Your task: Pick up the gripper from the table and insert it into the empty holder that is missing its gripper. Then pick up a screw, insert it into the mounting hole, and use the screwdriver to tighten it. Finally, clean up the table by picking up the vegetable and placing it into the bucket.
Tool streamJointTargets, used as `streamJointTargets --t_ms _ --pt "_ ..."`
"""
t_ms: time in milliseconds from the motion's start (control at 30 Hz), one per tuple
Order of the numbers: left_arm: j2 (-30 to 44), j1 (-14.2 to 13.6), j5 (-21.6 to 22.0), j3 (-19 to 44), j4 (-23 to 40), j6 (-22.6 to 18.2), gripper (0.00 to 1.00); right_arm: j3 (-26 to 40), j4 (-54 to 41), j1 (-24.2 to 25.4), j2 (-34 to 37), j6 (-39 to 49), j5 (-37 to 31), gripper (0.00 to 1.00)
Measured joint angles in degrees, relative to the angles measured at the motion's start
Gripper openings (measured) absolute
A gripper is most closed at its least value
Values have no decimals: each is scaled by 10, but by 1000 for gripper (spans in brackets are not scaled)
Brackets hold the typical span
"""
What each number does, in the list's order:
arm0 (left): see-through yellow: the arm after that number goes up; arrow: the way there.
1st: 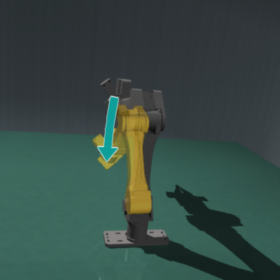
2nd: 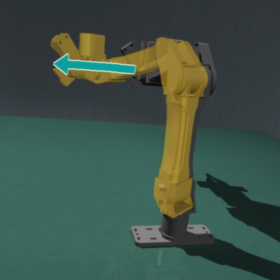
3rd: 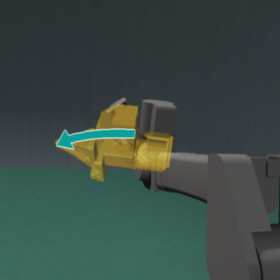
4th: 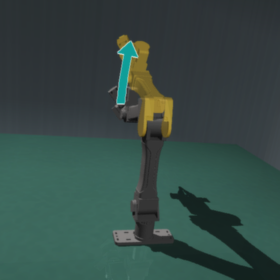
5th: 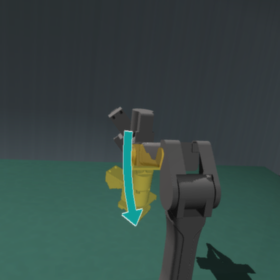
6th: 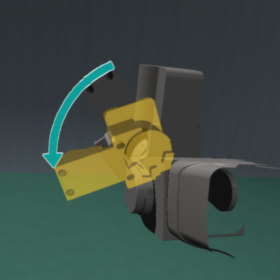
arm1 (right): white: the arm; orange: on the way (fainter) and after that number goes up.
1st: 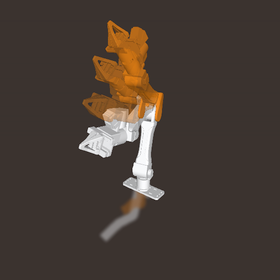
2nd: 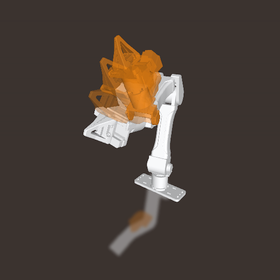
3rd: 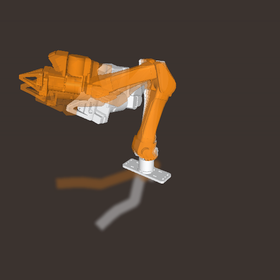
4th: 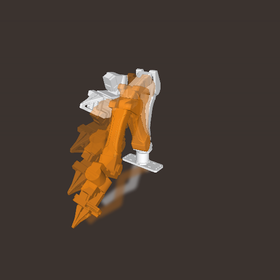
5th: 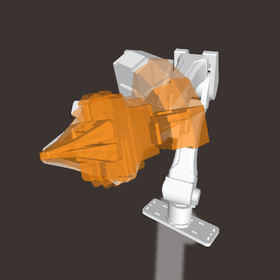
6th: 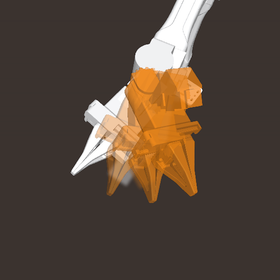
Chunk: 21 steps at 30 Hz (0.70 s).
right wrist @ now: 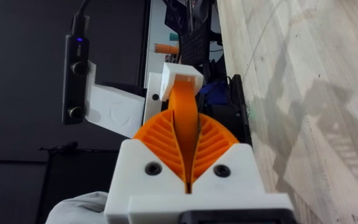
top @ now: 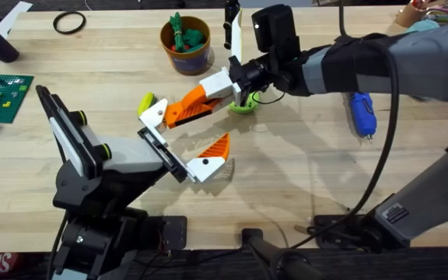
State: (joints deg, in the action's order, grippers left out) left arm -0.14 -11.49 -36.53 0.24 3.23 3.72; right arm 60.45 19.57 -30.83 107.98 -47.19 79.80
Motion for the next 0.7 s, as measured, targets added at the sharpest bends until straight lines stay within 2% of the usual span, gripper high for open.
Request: streamJointTargets --t_ms 700 --pt "1 1 1 1 -1 4 989 0 -5 1 0 -4 3 7"
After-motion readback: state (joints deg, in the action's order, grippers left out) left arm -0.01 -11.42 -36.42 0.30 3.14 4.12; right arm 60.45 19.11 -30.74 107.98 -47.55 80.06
